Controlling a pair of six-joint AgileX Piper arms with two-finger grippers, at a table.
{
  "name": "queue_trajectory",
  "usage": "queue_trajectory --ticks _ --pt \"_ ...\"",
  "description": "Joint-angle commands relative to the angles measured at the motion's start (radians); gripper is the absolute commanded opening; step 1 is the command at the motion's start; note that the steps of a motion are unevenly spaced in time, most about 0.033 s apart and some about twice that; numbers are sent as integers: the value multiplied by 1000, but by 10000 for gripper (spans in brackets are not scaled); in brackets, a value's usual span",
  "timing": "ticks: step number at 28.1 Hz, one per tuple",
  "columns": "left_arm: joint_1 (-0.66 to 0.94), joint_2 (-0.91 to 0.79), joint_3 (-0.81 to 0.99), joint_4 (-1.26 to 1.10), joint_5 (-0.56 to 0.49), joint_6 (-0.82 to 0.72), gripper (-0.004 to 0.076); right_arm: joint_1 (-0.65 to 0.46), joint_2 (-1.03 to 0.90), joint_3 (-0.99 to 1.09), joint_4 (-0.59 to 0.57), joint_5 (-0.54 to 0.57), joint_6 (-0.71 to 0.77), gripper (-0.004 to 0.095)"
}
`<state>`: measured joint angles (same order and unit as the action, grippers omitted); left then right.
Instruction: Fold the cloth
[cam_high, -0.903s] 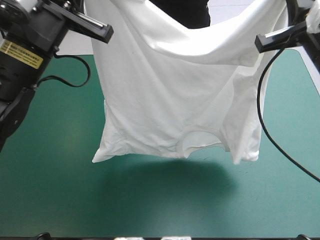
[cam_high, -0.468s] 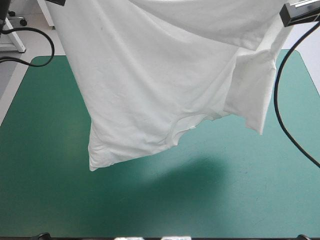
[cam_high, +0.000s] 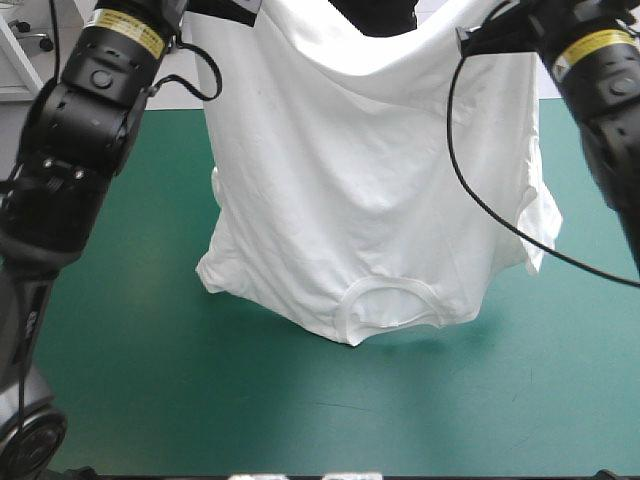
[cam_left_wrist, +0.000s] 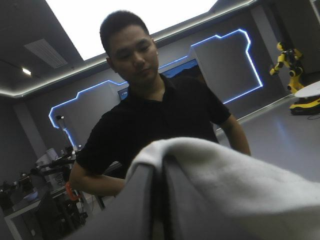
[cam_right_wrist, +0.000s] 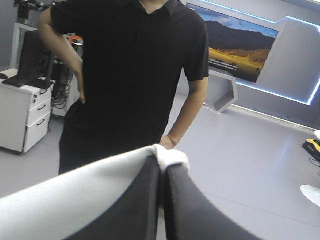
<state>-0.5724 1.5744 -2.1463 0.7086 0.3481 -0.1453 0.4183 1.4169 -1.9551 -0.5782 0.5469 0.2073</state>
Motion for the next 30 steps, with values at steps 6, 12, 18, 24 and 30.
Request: queue_trajectory --ticks 6,12,18,24,30 --pt "156 143 -229 25 -314 -130 -9 -200 132 -73 -80 -457 242 -17" --pt "156 221 -373 -6 -322 -132 -9 -217 189 -185 -60 -438 247 -17" --pt "156 253 -371 -72 -142 -132 -9 -218 209 -151 66 -220 233 -17" --pt "153 266 -234 -368 203 94 -9 -227 212 56 213 -94 129 -17" --pt "69 252 74 -486 329 217 -9 -231 198 388 447 -85 -30 -17"
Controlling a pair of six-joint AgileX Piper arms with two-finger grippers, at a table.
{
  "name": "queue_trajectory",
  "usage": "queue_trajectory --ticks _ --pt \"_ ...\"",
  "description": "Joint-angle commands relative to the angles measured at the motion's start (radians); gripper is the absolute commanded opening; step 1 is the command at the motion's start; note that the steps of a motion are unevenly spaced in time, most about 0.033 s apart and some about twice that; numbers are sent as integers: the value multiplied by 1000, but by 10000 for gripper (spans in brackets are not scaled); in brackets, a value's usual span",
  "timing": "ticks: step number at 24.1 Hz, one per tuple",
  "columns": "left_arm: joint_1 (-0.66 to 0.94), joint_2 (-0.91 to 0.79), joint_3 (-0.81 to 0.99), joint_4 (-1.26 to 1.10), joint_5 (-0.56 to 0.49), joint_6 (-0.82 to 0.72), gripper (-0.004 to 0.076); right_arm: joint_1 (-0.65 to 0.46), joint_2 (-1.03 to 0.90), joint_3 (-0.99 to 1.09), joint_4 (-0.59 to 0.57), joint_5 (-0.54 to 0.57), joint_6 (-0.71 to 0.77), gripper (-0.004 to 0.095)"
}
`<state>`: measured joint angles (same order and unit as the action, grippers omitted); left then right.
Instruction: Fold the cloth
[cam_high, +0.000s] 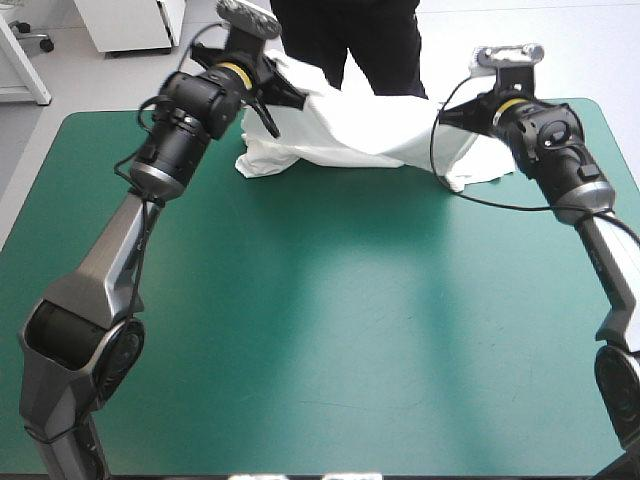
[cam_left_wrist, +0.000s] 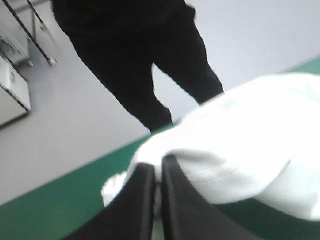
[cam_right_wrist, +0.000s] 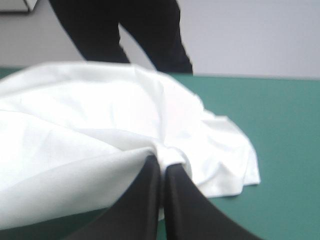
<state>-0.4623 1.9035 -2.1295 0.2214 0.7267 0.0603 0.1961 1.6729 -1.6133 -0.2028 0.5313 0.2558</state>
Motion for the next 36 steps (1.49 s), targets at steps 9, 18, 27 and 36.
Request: queue_trajectory --ticks 9,18,27,36 --pt "-193 -469 763 33 -54 -214 -9 -8 -314 419 260 86 -226 -17" --pt "-454 -736 1181 33 -13 -539 -9 -8 -491 663 447 270 -302 -17" --pt "-605 -835 1344 42 57 -713 -9 -8 -688 796 443 443 -295 -17" --pt "-645 -870 1374 30 129 -758 -9 -8 -824 879 447 587 -256 -17"
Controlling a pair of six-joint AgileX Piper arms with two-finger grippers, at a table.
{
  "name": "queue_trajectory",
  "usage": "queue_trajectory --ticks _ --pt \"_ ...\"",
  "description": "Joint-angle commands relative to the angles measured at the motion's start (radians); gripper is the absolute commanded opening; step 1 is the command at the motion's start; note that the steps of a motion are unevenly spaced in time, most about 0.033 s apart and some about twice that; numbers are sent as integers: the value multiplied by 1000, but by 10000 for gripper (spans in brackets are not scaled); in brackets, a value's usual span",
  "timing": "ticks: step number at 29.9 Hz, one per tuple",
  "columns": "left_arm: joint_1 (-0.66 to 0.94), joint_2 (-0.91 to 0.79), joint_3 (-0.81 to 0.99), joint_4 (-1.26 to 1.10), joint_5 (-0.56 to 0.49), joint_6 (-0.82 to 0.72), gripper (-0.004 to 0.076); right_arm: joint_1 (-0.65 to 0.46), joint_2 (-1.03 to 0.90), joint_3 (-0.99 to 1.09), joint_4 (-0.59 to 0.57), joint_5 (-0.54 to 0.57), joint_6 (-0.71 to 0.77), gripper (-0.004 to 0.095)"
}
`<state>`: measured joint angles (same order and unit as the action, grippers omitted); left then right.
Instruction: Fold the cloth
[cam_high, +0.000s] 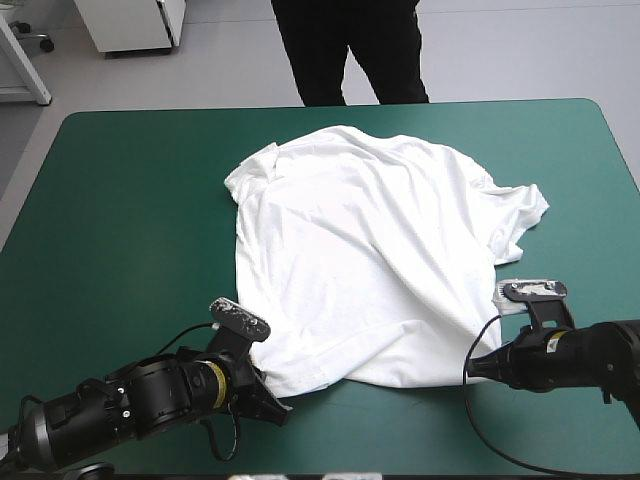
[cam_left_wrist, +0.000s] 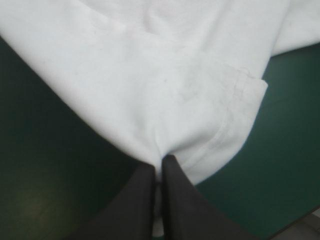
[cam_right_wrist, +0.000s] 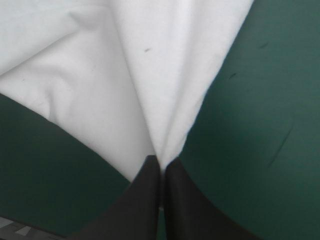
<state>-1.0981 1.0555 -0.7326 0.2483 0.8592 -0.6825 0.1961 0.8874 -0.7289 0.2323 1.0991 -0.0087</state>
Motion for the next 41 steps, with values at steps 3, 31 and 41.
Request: queue_trajectory --ticks 3,31,41 --pt "-9 -22 -9 -29 -6 -15 -9 -8 -50 19 20 45 19 -17" --pt "-5 -22 -492 384 428 82 545 -8 -50 -369 -145 50 102 530" --pt "100 -22 -647 398 428 123 493 -8 -49 -503 -168 66 156 511"
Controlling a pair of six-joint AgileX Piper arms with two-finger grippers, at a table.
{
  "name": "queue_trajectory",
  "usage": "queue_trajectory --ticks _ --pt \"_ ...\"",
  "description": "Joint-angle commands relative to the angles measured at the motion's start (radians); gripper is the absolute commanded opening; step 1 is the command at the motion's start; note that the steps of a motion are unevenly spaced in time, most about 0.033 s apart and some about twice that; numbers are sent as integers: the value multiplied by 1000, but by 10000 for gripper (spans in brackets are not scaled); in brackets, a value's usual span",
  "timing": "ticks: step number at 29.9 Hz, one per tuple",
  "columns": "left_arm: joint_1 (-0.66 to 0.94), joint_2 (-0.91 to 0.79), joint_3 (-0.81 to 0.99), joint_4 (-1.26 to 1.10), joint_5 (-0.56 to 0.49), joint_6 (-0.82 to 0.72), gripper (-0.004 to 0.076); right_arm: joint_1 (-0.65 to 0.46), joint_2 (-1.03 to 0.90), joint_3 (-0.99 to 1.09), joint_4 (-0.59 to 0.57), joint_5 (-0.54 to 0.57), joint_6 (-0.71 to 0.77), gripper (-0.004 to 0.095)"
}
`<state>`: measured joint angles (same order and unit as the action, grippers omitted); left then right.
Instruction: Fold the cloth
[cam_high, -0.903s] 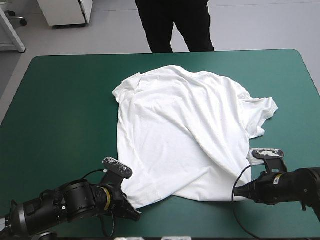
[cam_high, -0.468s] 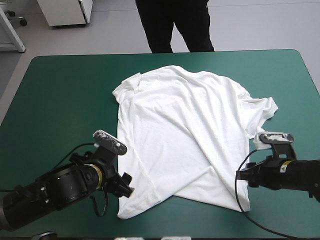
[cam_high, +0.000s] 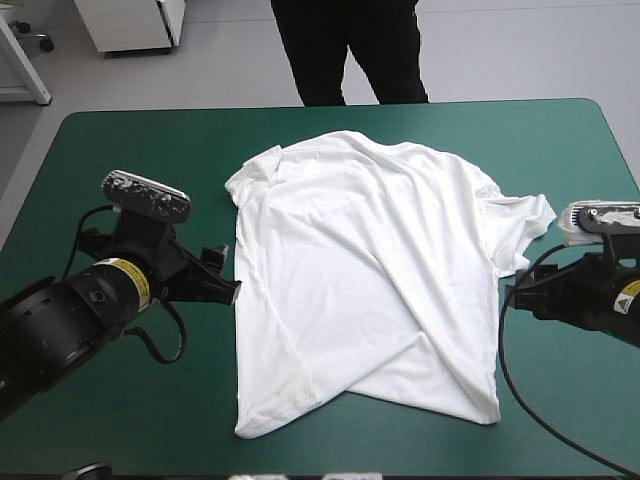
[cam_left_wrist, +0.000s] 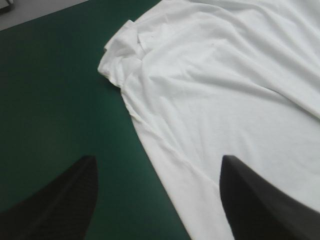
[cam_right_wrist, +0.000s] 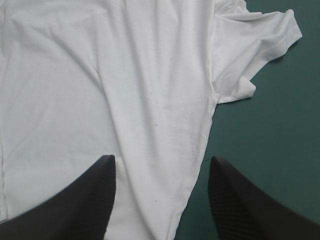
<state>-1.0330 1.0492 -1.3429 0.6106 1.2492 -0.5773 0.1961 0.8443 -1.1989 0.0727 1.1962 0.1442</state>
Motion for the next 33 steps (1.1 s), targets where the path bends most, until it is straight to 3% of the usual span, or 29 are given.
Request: queue_trajectory --ticks 1,6,14,19,33 --pt "49 -14 -38 33 38 28 493 -8 -6 -33 -8 -31 3 511" --pt "170 29 -41 -22 34 84 493 -8 -6 -33 -8 -33 3 509" --pt "498 172 -42 -321 -122 298 493 -8 14 -33 -12 -35 3 509" --pt "638 320 -99 -448 -92 432 493 -8 45 -33 -12 -44 3 509" --pt "676 747 -448 -480 22 508 493 -8 103 -33 -3 -46 9 509"
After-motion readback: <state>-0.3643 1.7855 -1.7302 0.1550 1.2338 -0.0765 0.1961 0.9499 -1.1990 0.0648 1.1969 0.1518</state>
